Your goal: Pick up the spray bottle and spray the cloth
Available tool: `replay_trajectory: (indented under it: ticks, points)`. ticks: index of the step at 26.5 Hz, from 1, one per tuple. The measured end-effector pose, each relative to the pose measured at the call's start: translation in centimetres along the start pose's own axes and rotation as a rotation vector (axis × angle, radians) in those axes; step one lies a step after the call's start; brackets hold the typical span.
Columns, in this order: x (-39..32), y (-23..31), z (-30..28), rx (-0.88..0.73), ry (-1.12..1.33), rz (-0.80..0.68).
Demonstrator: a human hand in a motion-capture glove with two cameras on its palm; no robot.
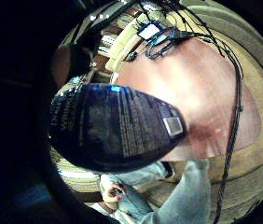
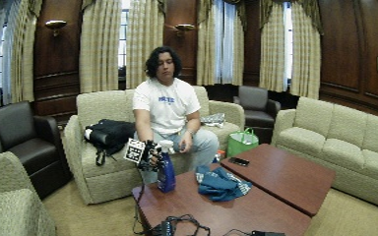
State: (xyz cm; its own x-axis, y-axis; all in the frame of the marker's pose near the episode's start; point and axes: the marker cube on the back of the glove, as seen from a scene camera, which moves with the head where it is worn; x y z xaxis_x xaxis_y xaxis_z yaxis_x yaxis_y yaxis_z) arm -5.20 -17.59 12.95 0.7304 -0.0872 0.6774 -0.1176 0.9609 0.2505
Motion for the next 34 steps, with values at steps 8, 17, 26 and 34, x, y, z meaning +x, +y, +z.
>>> replay_trajectory:
  ticks: [8, 17, 26, 34]
  points:
    - [-0.6, 0.3, -1.2, -0.023, -0.040, 0.078]
    - [-0.4, 0.9, -2.0, -0.001, -0.043, 0.051]
    - [-0.6, 1.3, -2.9, 0.038, -0.066, -0.063]
    - [-0.7, 1.2, -2.7, 0.057, -0.080, -0.050]
